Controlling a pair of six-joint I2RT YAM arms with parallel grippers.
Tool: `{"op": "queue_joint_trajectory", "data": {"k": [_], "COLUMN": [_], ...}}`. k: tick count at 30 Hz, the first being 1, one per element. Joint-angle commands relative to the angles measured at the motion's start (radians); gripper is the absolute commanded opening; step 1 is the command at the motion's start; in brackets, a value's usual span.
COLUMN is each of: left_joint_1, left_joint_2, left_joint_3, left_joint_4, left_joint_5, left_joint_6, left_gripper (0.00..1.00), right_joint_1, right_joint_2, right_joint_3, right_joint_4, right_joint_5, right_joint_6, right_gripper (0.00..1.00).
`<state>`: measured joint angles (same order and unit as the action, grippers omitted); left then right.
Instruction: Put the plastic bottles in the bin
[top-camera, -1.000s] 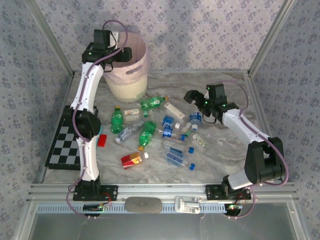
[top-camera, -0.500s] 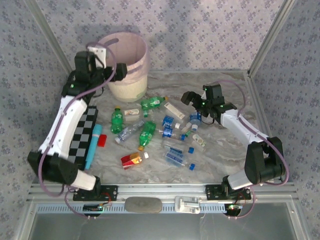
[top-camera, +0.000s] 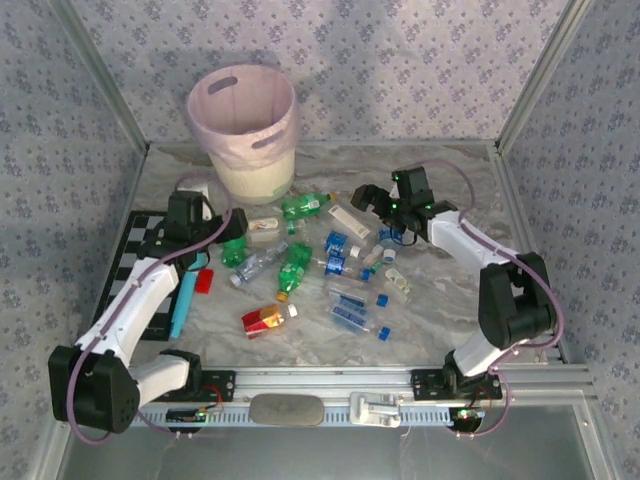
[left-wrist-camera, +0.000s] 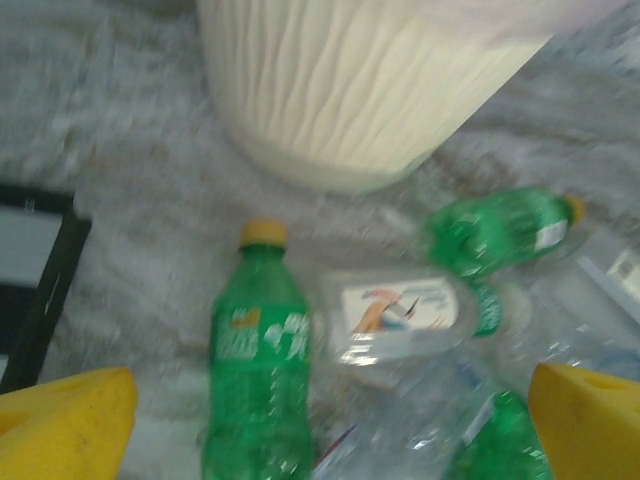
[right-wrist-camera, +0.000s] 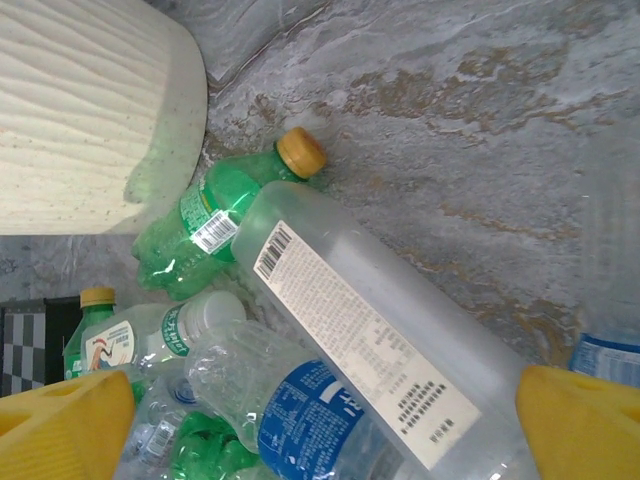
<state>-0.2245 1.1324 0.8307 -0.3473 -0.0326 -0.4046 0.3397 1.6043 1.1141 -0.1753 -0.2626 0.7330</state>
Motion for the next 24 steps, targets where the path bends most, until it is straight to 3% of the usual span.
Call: {"op": "queue_joint_trajectory", "data": {"k": [1, 14, 24], "left_joint_1": [0.002, 0.001, 0.001], "left_joint_2": [0.029, 0.255, 0.357], "left_joint_3": [-0.026, 0.011, 0.044], "left_joint_4": [0.034, 0.028, 0.051], "left_joint_5": [-0.031, 0.011, 0.013], "left_joint_6": [-0.038, 0.0, 0.006], "left_gripper": [1.0, 0.83, 0.82], "right_joint_1": [0.014, 0.024, 0.018], "right_joint_2": [0.022, 0.007, -0.006], "right_joint_3": [0.058, 0.046, 0.014], "right_joint_4": [0.003, -0.007, 0.003], "right_joint_5": [-0.017, 0.0, 0.0], "right_joint_6": [0.018, 0.02, 0.024], "right_gripper": [1.0, 1.0, 1.0]}}
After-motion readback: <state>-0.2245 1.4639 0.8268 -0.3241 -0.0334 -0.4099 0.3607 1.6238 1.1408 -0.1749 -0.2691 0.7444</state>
